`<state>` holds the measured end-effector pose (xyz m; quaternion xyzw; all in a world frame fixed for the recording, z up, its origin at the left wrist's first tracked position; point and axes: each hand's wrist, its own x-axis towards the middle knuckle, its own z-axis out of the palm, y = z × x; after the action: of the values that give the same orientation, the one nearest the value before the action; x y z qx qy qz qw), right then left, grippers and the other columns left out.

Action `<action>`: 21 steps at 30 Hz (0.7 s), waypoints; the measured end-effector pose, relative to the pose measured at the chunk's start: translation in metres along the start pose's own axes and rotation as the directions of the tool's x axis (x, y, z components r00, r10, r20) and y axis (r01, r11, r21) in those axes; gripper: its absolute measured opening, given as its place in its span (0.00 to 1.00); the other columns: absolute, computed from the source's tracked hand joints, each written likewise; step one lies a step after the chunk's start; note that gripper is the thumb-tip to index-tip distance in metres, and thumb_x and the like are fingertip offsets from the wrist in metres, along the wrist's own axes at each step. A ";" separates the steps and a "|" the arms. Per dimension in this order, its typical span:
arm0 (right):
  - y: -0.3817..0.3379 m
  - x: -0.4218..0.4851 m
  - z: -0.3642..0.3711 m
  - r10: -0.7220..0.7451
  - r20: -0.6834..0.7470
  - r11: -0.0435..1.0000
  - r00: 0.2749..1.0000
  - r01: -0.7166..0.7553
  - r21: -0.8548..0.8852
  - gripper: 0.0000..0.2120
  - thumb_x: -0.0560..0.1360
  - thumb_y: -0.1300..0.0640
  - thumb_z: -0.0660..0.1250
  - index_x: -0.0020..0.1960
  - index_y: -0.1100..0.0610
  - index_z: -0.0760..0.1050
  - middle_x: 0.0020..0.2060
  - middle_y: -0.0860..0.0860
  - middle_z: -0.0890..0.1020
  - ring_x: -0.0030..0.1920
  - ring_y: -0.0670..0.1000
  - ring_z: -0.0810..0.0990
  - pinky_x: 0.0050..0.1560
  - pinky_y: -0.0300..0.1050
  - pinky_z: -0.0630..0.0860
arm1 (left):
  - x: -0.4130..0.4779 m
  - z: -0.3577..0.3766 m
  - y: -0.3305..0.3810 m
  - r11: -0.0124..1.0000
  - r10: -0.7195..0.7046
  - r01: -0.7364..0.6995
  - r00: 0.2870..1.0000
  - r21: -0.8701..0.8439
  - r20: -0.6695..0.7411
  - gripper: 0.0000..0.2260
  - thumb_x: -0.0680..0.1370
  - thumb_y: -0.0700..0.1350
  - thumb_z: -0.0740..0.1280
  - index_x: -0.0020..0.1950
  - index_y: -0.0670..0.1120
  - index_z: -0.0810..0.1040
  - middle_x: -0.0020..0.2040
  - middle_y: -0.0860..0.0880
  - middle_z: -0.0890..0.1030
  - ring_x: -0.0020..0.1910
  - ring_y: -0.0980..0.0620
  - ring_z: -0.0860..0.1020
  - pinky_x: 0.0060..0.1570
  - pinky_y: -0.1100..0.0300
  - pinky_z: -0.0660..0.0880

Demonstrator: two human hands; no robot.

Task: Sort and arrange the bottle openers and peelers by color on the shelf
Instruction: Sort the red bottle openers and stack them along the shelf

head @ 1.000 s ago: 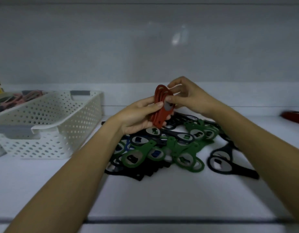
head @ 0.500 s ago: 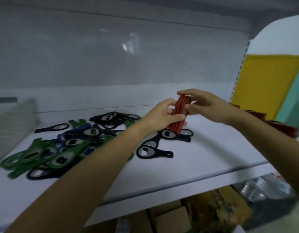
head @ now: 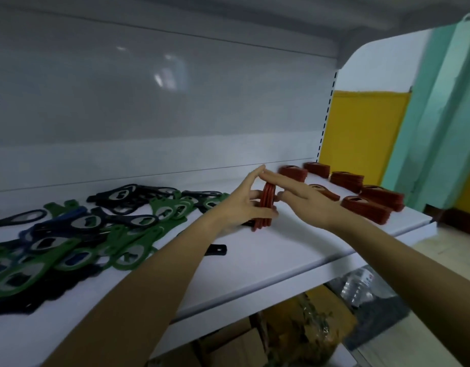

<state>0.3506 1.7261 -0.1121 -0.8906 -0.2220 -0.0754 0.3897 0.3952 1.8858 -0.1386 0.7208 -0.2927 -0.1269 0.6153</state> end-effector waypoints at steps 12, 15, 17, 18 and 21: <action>0.022 0.000 0.012 0.209 -0.130 0.968 0.969 -0.186 0.169 0.21 0.79 0.65 0.54 0.71 0.52 0.61 0.66 0.55 0.71 0.60 0.48 0.73 0.64 0.45 0.67 | -0.006 -0.011 0.000 0.974 0.204 -0.188 0.970 0.128 -0.130 0.24 0.70 0.38 0.73 0.61 0.55 0.71 0.52 0.49 0.73 0.48 0.47 0.80 0.50 0.61 0.79; 0.018 -0.002 0.017 0.219 -0.066 0.957 0.973 -0.201 0.210 0.21 0.78 0.65 0.57 0.69 0.53 0.62 0.63 0.55 0.75 0.59 0.49 0.76 0.62 0.44 0.70 | -0.004 -0.008 -0.004 0.978 0.196 -0.182 0.968 0.100 -0.156 0.22 0.71 0.41 0.73 0.61 0.56 0.72 0.56 0.46 0.74 0.49 0.50 0.80 0.53 0.60 0.78; 0.015 -0.003 0.022 0.236 -0.033 0.939 0.971 -0.220 0.264 0.19 0.77 0.65 0.59 0.65 0.53 0.63 0.57 0.53 0.79 0.56 0.50 0.78 0.62 0.47 0.71 | -0.003 -0.006 -0.005 0.980 0.199 -0.197 0.959 0.031 -0.202 0.21 0.72 0.41 0.72 0.60 0.57 0.72 0.55 0.45 0.74 0.50 0.49 0.79 0.54 0.55 0.78; 0.013 -0.004 0.024 0.244 -0.033 0.925 0.969 -0.223 0.308 0.16 0.77 0.66 0.59 0.62 0.54 0.64 0.52 0.52 0.81 0.53 0.51 0.79 0.61 0.48 0.73 | -0.003 -0.004 -0.004 0.978 0.202 -0.209 0.953 -0.003 -0.225 0.21 0.73 0.41 0.72 0.60 0.59 0.72 0.53 0.46 0.74 0.52 0.48 0.78 0.55 0.53 0.78; 0.008 -0.004 0.031 0.270 -0.092 0.854 0.958 -0.194 0.483 0.07 0.77 0.67 0.60 0.51 0.57 0.66 0.41 0.55 0.82 0.43 0.51 0.81 0.55 0.45 0.77 | -0.003 -0.001 -0.002 0.967 0.181 -0.222 0.944 -0.126 -0.275 0.22 0.74 0.42 0.70 0.59 0.66 0.72 0.49 0.45 0.73 0.57 0.42 0.76 0.57 0.48 0.77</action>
<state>0.3493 1.7425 -0.1398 -0.7815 -0.0930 -0.0412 0.6156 0.3941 1.8883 -0.1404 0.6474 -0.2706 0.0105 0.7124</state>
